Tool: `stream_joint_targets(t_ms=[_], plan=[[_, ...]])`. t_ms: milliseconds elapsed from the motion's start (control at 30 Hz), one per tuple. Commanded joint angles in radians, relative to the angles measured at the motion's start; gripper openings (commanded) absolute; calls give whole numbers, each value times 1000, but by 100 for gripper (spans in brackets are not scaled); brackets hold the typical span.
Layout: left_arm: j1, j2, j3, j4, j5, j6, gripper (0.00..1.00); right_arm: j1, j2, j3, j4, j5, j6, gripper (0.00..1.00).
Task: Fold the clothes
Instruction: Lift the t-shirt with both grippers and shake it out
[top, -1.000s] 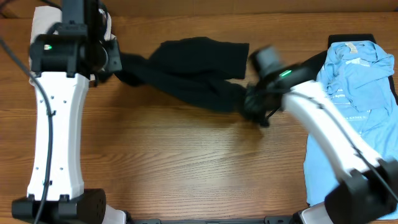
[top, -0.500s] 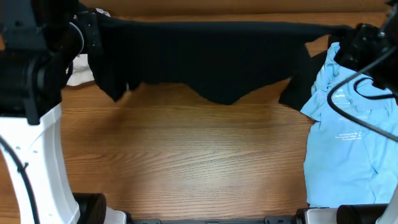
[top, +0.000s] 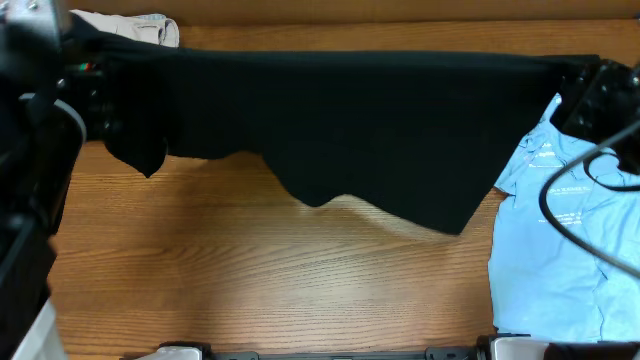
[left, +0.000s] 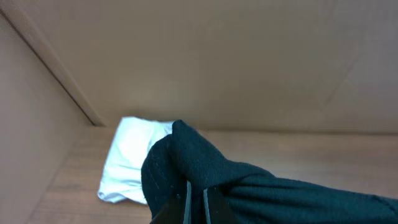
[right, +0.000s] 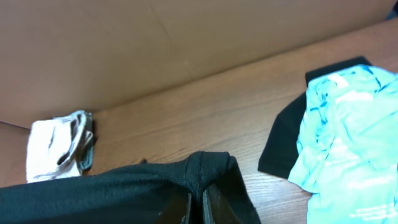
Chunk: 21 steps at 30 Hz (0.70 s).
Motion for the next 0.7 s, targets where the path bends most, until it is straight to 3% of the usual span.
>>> stream_joint_targets(t_ms=[0,300,533,667], plan=[[13,-66,25,31,-156,23,4,-23,-70,27,11,89,-15,4],[13,-132,24,84,-187,24,4,-22,-123,26,39,97,-52,4],[13,14,20,105,-207,71,4,-22,25,25,86,96,-74,4],[14,140,20,212,-281,93,4,-22,154,25,177,96,-94,4]])
